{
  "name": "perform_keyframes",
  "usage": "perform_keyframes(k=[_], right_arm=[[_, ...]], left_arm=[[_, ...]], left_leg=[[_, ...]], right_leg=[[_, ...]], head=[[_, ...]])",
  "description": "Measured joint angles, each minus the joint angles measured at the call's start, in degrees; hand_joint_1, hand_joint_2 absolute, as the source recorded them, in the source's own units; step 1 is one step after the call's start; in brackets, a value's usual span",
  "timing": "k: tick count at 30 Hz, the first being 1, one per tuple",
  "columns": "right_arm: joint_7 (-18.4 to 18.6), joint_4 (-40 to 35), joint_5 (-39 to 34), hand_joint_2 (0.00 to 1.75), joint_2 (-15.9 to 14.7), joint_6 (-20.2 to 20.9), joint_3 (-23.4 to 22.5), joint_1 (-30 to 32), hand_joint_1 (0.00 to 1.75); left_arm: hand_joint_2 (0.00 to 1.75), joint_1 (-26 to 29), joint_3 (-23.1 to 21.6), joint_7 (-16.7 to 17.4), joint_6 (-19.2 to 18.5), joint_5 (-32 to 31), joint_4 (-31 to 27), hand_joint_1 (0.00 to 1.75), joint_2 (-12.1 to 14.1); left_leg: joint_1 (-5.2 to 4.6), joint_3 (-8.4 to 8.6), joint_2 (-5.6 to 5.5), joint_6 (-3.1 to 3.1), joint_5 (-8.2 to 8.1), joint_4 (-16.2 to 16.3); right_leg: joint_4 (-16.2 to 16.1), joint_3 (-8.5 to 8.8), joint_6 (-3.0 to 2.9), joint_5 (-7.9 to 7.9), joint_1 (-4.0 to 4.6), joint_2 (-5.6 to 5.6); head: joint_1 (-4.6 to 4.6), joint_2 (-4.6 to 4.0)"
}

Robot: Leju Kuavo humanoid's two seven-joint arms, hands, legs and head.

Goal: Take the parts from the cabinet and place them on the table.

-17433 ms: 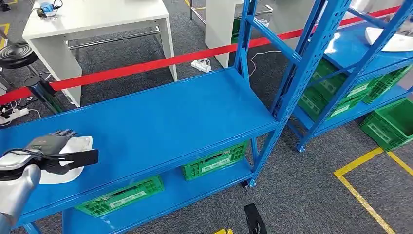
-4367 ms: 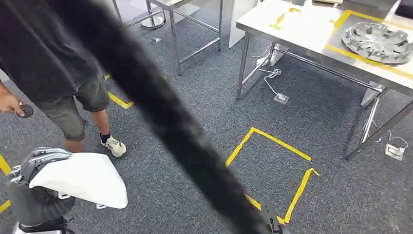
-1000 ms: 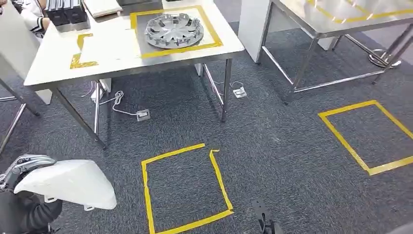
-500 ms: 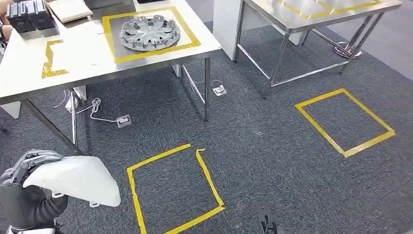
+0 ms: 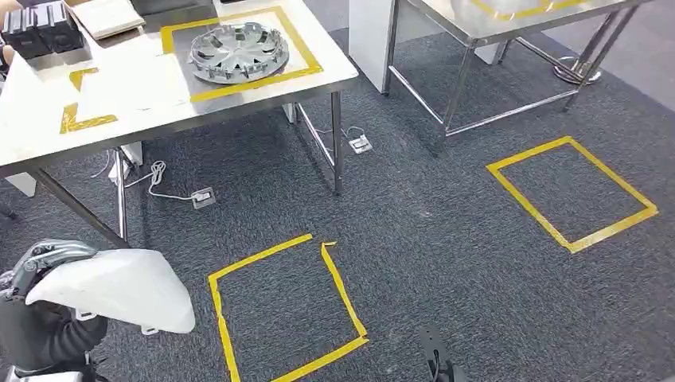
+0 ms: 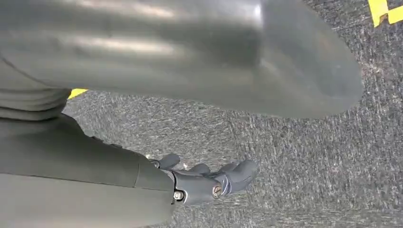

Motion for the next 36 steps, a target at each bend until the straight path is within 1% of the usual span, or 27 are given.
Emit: perform_keyframes(k=[2, 3, 4, 6, 8, 9, 10, 11, 13, 14, 15, 16, 17, 18, 19, 20, 25, 26, 27, 28, 30, 31, 32, 33, 34, 35, 36], right_arm=[[0.00, 0.00, 0.00, 0.00, 0.00, 0.00, 0.00, 0.00, 0.00], [0.00, 0.00, 0.00, 0.00, 0.15, 0.00, 0.00, 0.01, 0.00], [0.11, 0.02, 0.00, 0.00, 0.22, -0.02, -0.02, 0.07, 0.00], [0.20, 0.02, 0.02, 0.00, 0.13, -0.02, -0.04, 0.05, 0.00], [0.22, 0.02, 0.09, 0.00, 0.18, 0.02, -0.02, 0.05, 0.00], [0.24, 0.02, 0.09, 0.00, 0.15, 0.02, -0.02, 0.10, 0.00], [0.24, 0.02, 0.07, 0.00, 0.15, 0.00, -0.04, 0.17, 0.00], [0.24, 0.02, 0.04, 0.00, 0.13, 0.00, -0.04, 0.25, 0.00], [0.48, 0.02, -0.31, 0.00, 0.07, 0.35, -0.09, 0.25, 0.00], [0.59, 0.02, -0.52, 0.00, 0.07, 0.35, -0.11, 0.26, 0.00], [0.68, 0.15, -0.77, 0.00, 0.46, 0.42, -0.18, 0.25, 0.00], [1.10, 0.22, -0.74, 0.00, 0.76, 0.39, -0.28, 0.11, 0.00], [1.75, 0.20, -0.74, 0.00, 0.68, 0.37, -0.35, 0.15, 0.00], [2.38, 0.20, -0.70, 0.00, 0.66, 0.20, -0.46, 0.35, 0.00], [2.84, 0.20, -0.68, 0.00, 0.66, 0.20, -0.48, 0.47, 0.00], [3.01, 0.20, -0.68, 0.00, 0.66, 0.22, -0.48, 0.40, 0.00], [3.19, 0.15, -0.68, 0.00, 0.61, 0.22, -0.48, 0.34, 0.00], [3.82, 0.13, -0.72, 0.00, 0.77, 0.28, -0.52, 0.28, 0.00], [4.22, 0.13, -0.66, 0.00, 0.77, 0.31, -0.53, 0.16, 0.00], [5.31, 0.13, -0.57, 0.00, 0.77, 0.35, -0.57, 0.18, 0.00], [5.38, 0.13, -0.24, 0.00, 0.77, 0.41, -0.59, 0.26, 0.00], [5.29, 0.13, -0.11, 0.00, 0.81, 0.48, -0.59, 0.25, 0.00], [5.18, 0.13, 0.00, 0.00, 0.92, 0.52, -0.59, 0.33, 0.00], [5.16, 0.31, 0.24, 0.00, 1.38, 0.72, -0.59, 0.42, 0.00], [5.11, 0.28, 0.35, 0.00, 1.20, 0.72, -0.59, 0.41, 0.00], [5.12, 0.28, 0.42, 0.00, 1.16, 0.99, -0.59, 0.45, 0.00], [4.98, 0.28, 0.44, 0.00, 1.18, 1.03, -0.59, 0.54, 0.00]], left_arm=[[1.75, 0.00, 0.00, 0.02, 0.00, 0.02, -0.02, 1.75, -0.02], [1.75, 0.00, 0.00, 0.07, 0.00, 0.09, -0.07, 1.75, 0.00], [1.75, 0.04, 0.00, 0.13, 0.00, 0.17, -0.26, 1.75, -0.05], [1.75, -0.24, 0.00, 0.09, 0.02, 0.26, -0.66, 1.75, -0.15], [1.75, -0.40, 0.02, 0.26, 0.00, 0.28, -0.70, 1.75, -0.55], [1.75, -0.27, 0.02, 0.24, 0.00, 0.26, -0.66, 1.75, -0.57], [1.75, -0.16, 0.02, 0.26, 0.00, 0.26, -0.61, 1.75, -0.59], [1.75, -0.04, 0.02, 0.26, -0.02, 0.26, -0.61, 1.75, -0.59], [1.75, 0.03, 0.02, 0.26, -0.05, 0.35, -0.61, 1.75, -0.57], [1.75, 0.02, 0.02, 0.24, -0.18, 0.54, -0.59, 1.75, -0.53], [1.75, -0.01, 0.04, 0.20, -0.29, 0.88, -0.57, 1.75, -0.46], [1.75, 0.04, 0.15, 0.17, -0.46, 1.12, -0.53, 1.75, -0.33], [1.75, 0.01, 0.22, -0.07, -0.46, 1.42, -0.64, 1.75, -0.26], [1.75, 0.26, 0.24, -0.28, -0.59, 1.51, -0.59, 1.75, -0.11], [1.75, 0.28, 0.35, -0.41, -0.57, 1.57, -0.61, 1.75, 0.00], [1.75, 0.28, 0.37, -0.42, -0.57, 1.57, -0.61, 1.75, 0.02], [1.75, 0.27, 0.41, -0.44, -0.57, 1.57, -0.64, 1.75, 0.06], [1.75, 0.32, 0.46, -0.66, -0.53, 1.51, -0.92, 1.75, 0.24], [1.75, 0.36, 0.57, -0.68, -0.52, 1.42, -1.03, 1.75, 0.35], [1.75, 2.05, 0.83, -0.68, -0.44, 1.18, -1.33, 1.75, 1.00], [1.75, 2.83, 1.05, -0.68, -0.44, 0.96, -2.05, 1.75, 1.22], [1.75, 3.13, 1.20, -0.68, -0.44, 0.85, -2.49, 1.75, 1.31], [1.75, 3.51, 1.33, -0.70, -0.44, 0.83, -2.95, 1.75, 1.44], [1.75, 4.14, 1.55, -0.76, -0.44, 0.79, -3.41, 1.75, 1.64], [1.75, 4.75, 1.70, -0.90, -0.44, 0.63, -3.89, 1.75, 1.75], [1.75, 5.50, 1.81, -1.14, -0.44, 0.55, -4.46, 1.75, 1.92], [1.75, 6.21, 1.86, -1.33, -0.44, 0.37, -4.88, 1.75, 2.05]], left_leg=[[-0.01, 0.02, 0.00, -0.08, -0.03, 0.01], [-0.19, -0.10, 0.01, 0.50, -0.27, -0.13], [0.11, 0.48, -0.04, 1.68, -0.29, -1.06], [0.76, 2.21, -0.03, 1.92, 0.83, -2.76], [1.06, 2.42, -0.06, 1.56, 1.18, -2.87], [1.23, 2.44, -0.06, 1.33, 1.13, -2.85], [1.59, 2.47, -0.09, 0.96, 1.01, -2.83], [2.09, 2.65, -0.11, 0.37, 0.84, -2.81], [3.45, 3.14, -0.23, -1.10, 0.14, -2.31], [4.12, 3.37, -0.23, -2.20, -0.57, -1.54], [3.97, 3.07, -0.25, -3.31, -1.18, -0.98], [4.21, 2.67, -0.27, -3.88, -1.98, 0.32], [3.84, 2.18, -0.02, -4.47, -2.69, 0.35], [4.10, 3.16, -0.10, -4.95, -2.94, 0.56], [4.20, 3.62, -0.16, -5.22, -3.11, 0.74], [4.22, 3.65, -0.14, -5.31, -3.15, 0.75], [4.29, 3.60, -0.19, -5.41, -3.10, 0.88], [4.23, 1.67, -1.43, -4.54, -3.82, 4.88], [3.91, -0.15, -1.77, -4.15, -5.00, 7.72], [2.08, -9.80, -2.27, -2.74, -8.58, 19.55], [0.51, -9.56, -2.43, -0.23, -2.97, 14.28], [-0.44, -8.38, -2.57, 1.38, 0.81, 9.32], [-1.51, -7.65, -2.60, 2.99, 3.30, 5.42], [-1.57, -7.36, -2.55, 3.97, 1.87, 4.90], [-1.88, -6.54, -2.61, 3.64, 1.85, 3.72], [-2.04, -6.04, -2.60, 4.10, 2.47, 2.66], [-2.05, -5.13, -2.67, 4.05, 2.68, 1.68]], right_leg=[[0.00, 0.05, 0.00, 0.02, -0.01, 0.00], [0.55, 0.35, 0.17, 1.11, -0.24, -0.11], [0.65, 0.69, 0.49, 1.36, -0.16, -0.14], [2.29, -0.77, 0.72, 0.16, -0.16, 0.35], [8.97, -4.32, 1.53, -3.10, -0.54, 0.78], [12.56, -6.34, 2.07, -4.50, -0.93, 0.78], [14.57, -7.65, 2.59, -4.81, -1.34, 0.75], [13.88, -7.60, 3.13, -3.84, -1.78, 0.73], [6.65, -4.43, 4.68, 0.72, -3.04, 0.53], [1.50, -2.04, 5.94, 3.28, -3.97, 0.20], [1.69, -2.25, 7.28, 0.85, -3.40, 0.82], [2.07, -2.75, 4.53, -2.94, -3.34, -0.04], [2.89, -2.51, 3.12, -0.96, -3.30, -0.28], [3.74, -2.42, 2.12, -1.73, -3.41, 0.08], [4.19, -2.25, 1.57, -2.16, -3.32, 0.22], [4.36, -2.02, 1.43, -2.26, -3.09, 0.44], [4.46, -1.88, 1.24, -2.37, -2.95, 0.68], [4.26, -1.35, 0.57, -2.84, -2.58, 0.66], [4.16, -1.14, 0.31, -3.01, -2.49, 0.82], [4.04, 0.17, -0.81, -4.17, -1.08, 1.59], [3.96, 1.22, -1.27, -4.90, -0.21, 1.99], [3.82, 1.77, -1.43, -5.18, 0.15, 2.13], [3.53, 2.07, -1.57, -5.36, 0.09, 2.17], [3.17, 2.51, -1.29, -5.51, 0.41, 2.27], [2.52, 2.81, -0.87, -5.43, -0.01, 2.28], [2.14, 3.60, -0.45, -4.97, -0.19, 2.29], [2.31, 3.90, 0.02, -4.02, -0.17, 2.05]], head=[[0.00, 0.00], [0.02, 0.00], [0.11, 0.00], [0.11, 0.00], [0.26, 0.00], [0.22, 0.00], [0.28, 0.00], [0.24, 0.00], [0.28, 0.00], [0.37, 0.00], [0.75, 0.00], [1.34, 0.00], [1.14, 0.00], [1.10, 0.00], [1.05, 0.00], [1.01, 0.00], [0.96, 0.00], [0.94, 0.00], [0.94, 0.00], [0.92, 0.00], [0.92, 0.00], [0.94, 0.00], [0.96, 0.00], [1.34, 0.00], [1.25, 0.00], [1.20, 0.00], [1.33, 0.00]])
